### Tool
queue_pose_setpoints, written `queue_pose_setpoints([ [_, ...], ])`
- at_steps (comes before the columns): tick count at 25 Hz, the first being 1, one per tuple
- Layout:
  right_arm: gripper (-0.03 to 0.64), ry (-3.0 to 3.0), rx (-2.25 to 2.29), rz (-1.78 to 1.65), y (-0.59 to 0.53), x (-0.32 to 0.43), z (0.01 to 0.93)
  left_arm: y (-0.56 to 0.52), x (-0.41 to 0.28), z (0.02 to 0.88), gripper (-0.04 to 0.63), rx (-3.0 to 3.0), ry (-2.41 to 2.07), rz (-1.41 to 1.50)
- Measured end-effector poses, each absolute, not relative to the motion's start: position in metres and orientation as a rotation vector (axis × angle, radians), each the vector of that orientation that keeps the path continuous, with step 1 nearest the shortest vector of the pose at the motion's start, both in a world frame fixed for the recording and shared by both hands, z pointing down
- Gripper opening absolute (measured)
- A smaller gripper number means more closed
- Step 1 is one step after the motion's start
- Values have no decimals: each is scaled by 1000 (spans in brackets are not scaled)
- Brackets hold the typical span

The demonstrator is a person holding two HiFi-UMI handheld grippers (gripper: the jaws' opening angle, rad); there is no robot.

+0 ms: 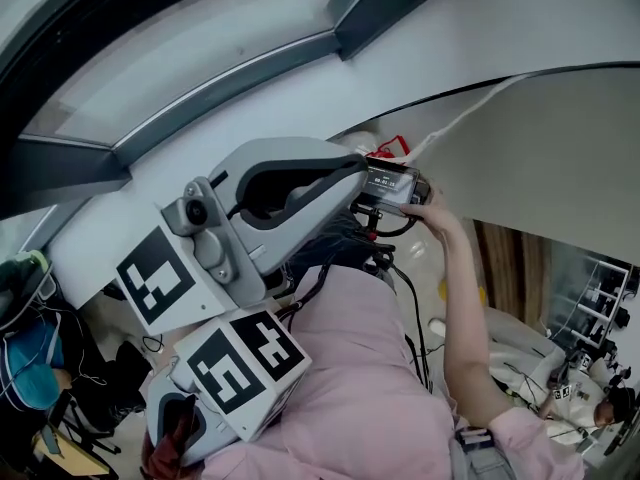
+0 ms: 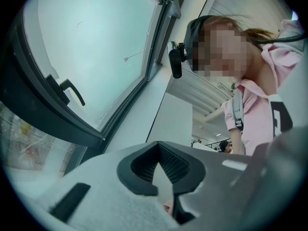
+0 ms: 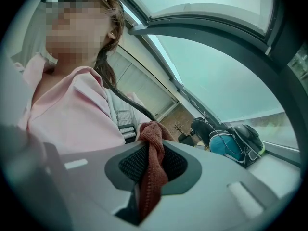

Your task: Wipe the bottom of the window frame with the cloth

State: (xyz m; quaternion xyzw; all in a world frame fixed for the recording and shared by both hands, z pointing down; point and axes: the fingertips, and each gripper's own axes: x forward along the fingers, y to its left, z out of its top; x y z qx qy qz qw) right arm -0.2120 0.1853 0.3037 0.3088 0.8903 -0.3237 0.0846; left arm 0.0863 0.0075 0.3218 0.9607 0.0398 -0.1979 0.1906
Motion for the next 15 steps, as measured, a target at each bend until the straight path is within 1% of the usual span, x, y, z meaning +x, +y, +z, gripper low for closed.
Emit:
queue_pose_setpoints([
  [15, 46, 2631, 894, -940, 181, -208, 293, 11, 95, 325, -2, 2713, 132, -473],
])
